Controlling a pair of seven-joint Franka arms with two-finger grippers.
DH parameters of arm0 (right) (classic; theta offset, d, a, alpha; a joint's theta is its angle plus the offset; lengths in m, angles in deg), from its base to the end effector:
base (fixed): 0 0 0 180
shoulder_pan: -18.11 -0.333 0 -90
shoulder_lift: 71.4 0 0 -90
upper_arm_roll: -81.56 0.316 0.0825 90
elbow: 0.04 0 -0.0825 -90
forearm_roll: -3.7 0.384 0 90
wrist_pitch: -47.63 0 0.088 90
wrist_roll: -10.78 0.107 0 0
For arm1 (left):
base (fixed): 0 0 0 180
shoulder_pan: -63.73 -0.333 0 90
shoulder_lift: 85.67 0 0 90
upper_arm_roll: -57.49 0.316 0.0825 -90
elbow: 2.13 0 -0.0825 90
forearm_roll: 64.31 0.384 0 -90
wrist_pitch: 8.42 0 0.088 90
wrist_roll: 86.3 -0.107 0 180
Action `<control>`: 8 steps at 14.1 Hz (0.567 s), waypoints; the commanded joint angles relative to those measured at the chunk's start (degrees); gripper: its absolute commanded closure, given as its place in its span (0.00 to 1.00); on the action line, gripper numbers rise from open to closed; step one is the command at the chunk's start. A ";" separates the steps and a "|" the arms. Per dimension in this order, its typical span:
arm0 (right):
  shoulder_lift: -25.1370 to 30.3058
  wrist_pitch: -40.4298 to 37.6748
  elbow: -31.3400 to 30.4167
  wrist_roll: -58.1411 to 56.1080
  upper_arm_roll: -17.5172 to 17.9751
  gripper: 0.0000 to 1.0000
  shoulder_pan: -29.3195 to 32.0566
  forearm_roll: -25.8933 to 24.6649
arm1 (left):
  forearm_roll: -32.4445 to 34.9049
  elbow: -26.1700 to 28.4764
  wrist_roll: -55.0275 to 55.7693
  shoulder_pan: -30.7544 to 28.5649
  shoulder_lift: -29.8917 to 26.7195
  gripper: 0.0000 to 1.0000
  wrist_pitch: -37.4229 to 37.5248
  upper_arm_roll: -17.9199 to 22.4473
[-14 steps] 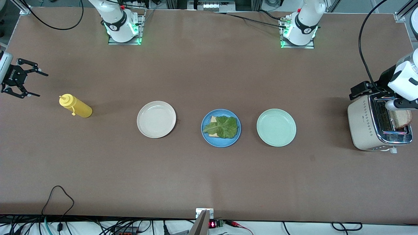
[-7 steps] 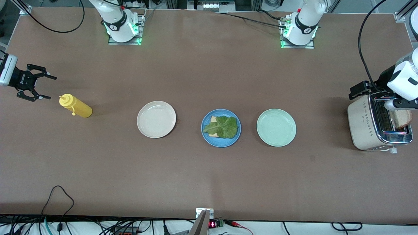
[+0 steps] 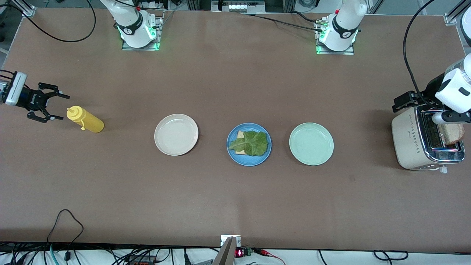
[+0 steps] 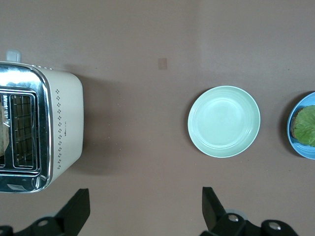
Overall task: Make sandwich in blue plate with both arms
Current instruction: 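Grasp the yellow squeeze bottle with the right gripper and lift it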
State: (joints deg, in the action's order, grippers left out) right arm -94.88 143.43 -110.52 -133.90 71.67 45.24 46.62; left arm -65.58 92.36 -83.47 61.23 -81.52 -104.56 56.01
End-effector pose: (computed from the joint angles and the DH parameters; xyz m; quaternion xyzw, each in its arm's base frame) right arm 0.4857 -0.2792 0.2617 -0.6534 -0.6277 -0.3043 0.2940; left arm 0.5804 0.0086 0.5554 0.9991 0.0350 -0.0220 0.0116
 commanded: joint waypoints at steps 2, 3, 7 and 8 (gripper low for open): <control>-4.54 -1.32 1.76 -4.11 0.92 0.00 1.78 3.30 | 0.84 -0.62 -0.55 0.22 -0.45 0.00 1.13 -0.10; -5.69 -1.32 2.20 -4.81 0.92 0.00 1.78 3.66 | 0.84 -0.62 -0.55 0.22 -0.45 0.00 1.13 -0.10; -11.05 -0.79 4.22 -7.89 1.27 0.00 1.78 6.03 | 0.84 -0.71 -0.55 0.22 -0.45 0.00 1.04 -0.19; -11.93 -0.61 4.22 -8.16 1.36 0.00 1.78 6.12 | 0.84 -0.71 -0.55 0.30 -0.45 0.00 0.87 -0.10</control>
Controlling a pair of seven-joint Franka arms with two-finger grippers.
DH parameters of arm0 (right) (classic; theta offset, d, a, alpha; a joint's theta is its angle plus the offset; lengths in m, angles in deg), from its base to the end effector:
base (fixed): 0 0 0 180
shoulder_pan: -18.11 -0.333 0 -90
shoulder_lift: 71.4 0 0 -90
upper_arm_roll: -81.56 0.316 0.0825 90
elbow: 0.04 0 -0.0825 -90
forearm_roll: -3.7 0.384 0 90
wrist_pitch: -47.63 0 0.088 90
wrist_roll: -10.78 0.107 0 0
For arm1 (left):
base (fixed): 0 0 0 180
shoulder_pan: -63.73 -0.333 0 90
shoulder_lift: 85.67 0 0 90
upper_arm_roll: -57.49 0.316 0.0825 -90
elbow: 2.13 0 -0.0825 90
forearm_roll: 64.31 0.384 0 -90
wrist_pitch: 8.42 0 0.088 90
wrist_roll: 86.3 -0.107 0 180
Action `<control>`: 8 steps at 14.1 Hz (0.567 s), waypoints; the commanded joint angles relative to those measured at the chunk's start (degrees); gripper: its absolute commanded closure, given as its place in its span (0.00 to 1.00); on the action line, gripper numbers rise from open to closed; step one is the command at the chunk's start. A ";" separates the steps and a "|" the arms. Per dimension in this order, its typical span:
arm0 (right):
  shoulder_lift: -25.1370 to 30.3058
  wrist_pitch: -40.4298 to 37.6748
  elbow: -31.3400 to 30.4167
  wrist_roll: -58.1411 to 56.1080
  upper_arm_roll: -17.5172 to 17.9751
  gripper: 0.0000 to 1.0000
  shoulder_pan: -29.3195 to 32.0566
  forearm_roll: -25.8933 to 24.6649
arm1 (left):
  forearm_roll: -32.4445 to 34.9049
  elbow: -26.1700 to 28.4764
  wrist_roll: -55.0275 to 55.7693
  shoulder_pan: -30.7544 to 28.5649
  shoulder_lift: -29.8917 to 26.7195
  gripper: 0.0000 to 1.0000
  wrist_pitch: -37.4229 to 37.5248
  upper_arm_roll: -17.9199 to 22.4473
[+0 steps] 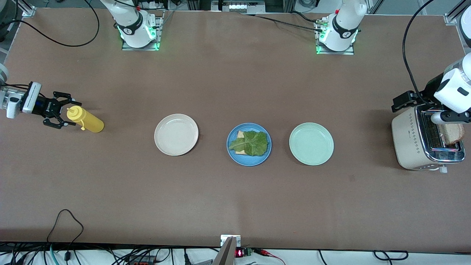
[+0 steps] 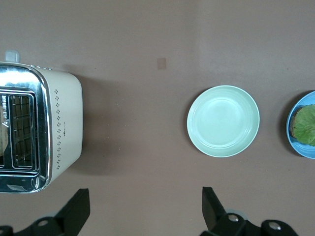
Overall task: Make sandwich in blue plate with both arms
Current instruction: 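Grasp the yellow squeeze bottle with the right gripper and lift it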
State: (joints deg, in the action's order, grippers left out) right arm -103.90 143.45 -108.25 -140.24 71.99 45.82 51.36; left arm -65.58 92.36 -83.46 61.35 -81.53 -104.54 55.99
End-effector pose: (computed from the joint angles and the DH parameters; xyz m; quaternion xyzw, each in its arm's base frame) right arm 0.4880 -0.2786 0.1901 -0.6351 -0.6175 -0.3378 0.3182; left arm 0.5803 0.0072 0.5555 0.9991 0.0339 -0.0221 0.0116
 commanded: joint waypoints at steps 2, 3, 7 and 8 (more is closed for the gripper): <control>-4.50 -0.72 1.95 -1.91 1.39 0.00 1.20 2.26 | 0.84 -0.62 -0.55 0.27 -0.35 0.00 0.40 -0.42; -5.11 -0.72 2.04 -1.91 1.48 0.00 1.20 2.53 | 0.84 -0.62 -0.55 0.27 -0.26 0.00 0.32 -0.60; -5.21 -0.72 2.83 -1.74 2.27 0.42 0.85 2.35 | 1.36 -0.70 -0.46 0.27 -0.35 0.00 0.40 -1.74; -5.30 -0.45 2.91 -1.56 2.27 0.62 0.67 2.35 | 1.36 -0.70 -0.46 0.27 -0.35 0.00 0.40 -1.74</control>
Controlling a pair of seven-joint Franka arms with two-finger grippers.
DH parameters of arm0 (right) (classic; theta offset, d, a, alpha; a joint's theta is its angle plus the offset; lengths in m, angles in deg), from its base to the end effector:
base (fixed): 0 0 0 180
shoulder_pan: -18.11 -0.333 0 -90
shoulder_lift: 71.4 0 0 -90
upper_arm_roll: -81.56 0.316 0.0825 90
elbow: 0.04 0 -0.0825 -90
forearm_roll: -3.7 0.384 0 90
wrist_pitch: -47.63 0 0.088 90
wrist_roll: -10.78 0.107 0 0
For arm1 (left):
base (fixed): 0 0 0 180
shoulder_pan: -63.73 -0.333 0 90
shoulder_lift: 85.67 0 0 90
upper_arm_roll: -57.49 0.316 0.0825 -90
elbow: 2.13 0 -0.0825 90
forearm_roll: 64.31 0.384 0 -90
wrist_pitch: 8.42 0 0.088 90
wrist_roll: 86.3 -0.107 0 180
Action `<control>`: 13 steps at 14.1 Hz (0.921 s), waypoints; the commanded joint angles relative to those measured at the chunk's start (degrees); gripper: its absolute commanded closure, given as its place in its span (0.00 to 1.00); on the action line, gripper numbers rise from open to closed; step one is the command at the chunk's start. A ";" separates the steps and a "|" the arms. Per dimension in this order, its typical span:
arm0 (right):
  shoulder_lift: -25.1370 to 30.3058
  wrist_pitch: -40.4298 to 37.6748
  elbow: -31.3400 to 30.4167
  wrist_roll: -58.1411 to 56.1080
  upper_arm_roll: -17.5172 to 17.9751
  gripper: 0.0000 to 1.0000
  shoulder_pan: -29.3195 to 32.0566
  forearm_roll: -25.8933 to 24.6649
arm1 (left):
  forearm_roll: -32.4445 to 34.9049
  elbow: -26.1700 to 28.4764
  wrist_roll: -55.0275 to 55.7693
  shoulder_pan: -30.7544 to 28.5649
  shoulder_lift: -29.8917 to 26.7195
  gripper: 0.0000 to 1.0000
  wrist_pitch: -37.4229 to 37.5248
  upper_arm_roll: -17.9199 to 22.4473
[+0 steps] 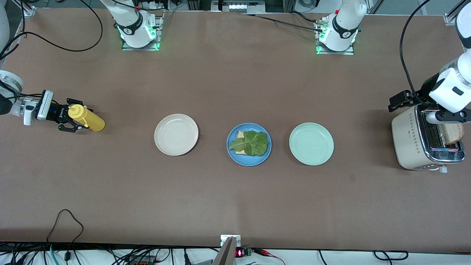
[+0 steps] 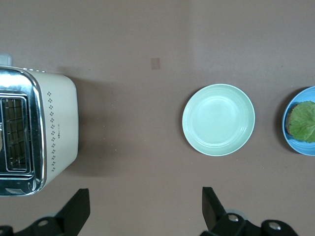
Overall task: Make sandwich in blue plate with both arms
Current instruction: 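Grasp the yellow squeeze bottle with the right gripper and lift it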
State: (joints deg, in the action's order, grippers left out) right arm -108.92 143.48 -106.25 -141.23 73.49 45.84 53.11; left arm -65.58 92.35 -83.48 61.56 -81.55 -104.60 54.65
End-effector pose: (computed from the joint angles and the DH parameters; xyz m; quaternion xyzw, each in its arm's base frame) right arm 0.4961 -0.2654 0.1527 -0.6270 -0.6099 -0.3460 0.3394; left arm 0.5803 -0.0081 0.5559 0.9995 0.0202 -0.0215 0.0121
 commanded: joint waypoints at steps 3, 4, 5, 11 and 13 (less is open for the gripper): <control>-0.18 0.47 0.83 0.22 0.85 1.00 0.31 0.16 | 1.36 -0.61 -0.44 -0.29 -0.34 0.00 0.73 -0.41; -0.01 0.83 0.91 0.48 1.12 1.00 0.13 0.07 | 1.36 -0.61 -0.44 -0.29 -0.34 0.00 0.82 -0.32; 0.34 1.09 0.92 1.18 1.99 1.00 -0.04 -0.02 | 1.45 -0.70 -0.53 -0.29 -0.34 0.00 0.82 -0.41; 12.18 4.78 1.79 18.11 5.78 1.00 -3.19 -10.37 | 1.45 -0.79 -0.53 -0.38 -0.34 0.00 0.90 -0.41; 17.72 5.74 1.71 27.32 7.61 1.00 -5.83 -15.55 | 1.45 -1.14 -0.44 -0.55 -0.16 0.00 0.82 -0.32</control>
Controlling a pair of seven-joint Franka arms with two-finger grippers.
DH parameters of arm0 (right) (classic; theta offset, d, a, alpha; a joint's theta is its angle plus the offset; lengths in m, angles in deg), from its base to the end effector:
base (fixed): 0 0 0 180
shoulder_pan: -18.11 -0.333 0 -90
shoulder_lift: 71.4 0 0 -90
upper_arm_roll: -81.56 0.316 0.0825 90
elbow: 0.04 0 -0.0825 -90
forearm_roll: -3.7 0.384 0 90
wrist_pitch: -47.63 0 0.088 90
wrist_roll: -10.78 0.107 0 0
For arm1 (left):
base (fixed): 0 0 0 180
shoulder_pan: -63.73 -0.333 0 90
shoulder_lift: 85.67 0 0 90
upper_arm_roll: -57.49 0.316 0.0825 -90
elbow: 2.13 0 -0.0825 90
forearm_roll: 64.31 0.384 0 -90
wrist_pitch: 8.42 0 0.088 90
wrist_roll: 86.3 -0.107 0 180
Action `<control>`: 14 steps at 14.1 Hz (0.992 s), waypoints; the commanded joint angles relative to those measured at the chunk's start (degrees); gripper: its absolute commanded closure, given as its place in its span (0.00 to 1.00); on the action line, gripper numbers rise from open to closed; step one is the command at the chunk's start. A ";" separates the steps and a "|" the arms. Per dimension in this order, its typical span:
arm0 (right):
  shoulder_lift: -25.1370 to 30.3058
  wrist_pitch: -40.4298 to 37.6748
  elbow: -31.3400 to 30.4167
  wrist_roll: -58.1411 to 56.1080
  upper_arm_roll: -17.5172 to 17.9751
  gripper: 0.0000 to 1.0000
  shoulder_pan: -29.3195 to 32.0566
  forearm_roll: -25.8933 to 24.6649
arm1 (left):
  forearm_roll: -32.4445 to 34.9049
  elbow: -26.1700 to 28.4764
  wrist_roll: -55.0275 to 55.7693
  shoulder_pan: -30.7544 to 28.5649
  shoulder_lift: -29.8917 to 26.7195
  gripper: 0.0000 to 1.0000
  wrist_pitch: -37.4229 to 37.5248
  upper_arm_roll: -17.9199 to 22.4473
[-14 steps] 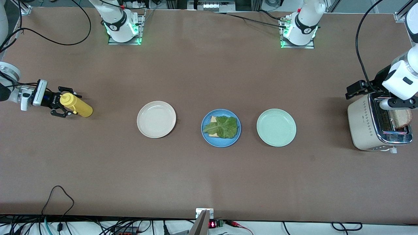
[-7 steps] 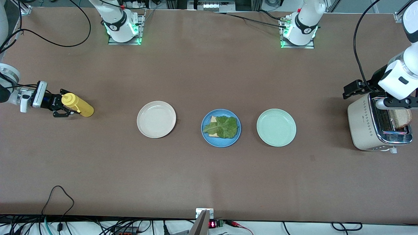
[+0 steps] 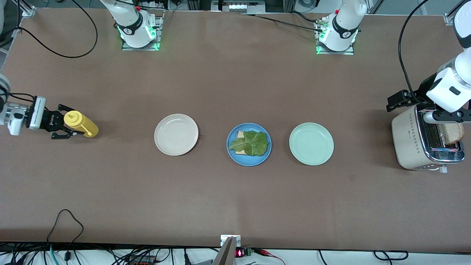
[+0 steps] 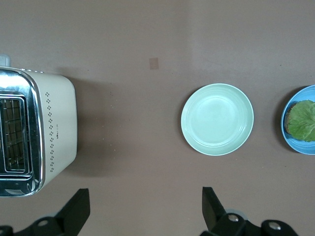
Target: Make sandwich in blue plate with both arms
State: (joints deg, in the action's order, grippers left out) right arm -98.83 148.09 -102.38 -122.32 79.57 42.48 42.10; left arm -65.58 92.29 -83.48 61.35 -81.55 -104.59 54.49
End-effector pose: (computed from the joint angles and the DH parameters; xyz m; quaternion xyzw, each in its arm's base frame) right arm 0.5657 -0.2169 0.2710 -0.6588 -0.6520 -0.2429 0.2861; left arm 0.5804 -0.0075 0.5564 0.9995 0.0206 -0.0210 0.0122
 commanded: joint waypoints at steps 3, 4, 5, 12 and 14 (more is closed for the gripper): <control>14.93 3.08 -2.52 25.20 6.62 1.00 -5.99 -12.63 | 1.45 -1.34 -0.44 -1.48 0.28 0.00 0.64 0.63; 16.78 3.52 -2.60 30.91 8.47 1.00 -7.40 -15.17 | 1.36 -1.43 -0.53 -2.62 0.98 0.00 0.38 0.54; 18.19 3.96 -2.61 36.19 10.14 1.00 -8.89 -17.72 | 1.27 -1.52 -0.53 -3.93 1.59 0.00 0.29 0.63; 20.40 8.53 -2.61 71.00 22.54 1.00 -20.30 -40.57 | 4.07 -6.86 -8.75 -15.26 9.31 0.00 0.20 0.72; 19.44 8.53 -2.61 80.58 22.55 1.00 -26.89 -46.64 | 3.56 -10.56 -17.01 -19.57 14.49 0.00 0.20 0.72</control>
State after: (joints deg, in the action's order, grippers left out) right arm -79.38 156.12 -104.56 -49.29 102.31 20.44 0.39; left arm -62.78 87.96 -93.27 45.87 -73.40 -105.26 55.82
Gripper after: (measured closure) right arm 0.405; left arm 0.000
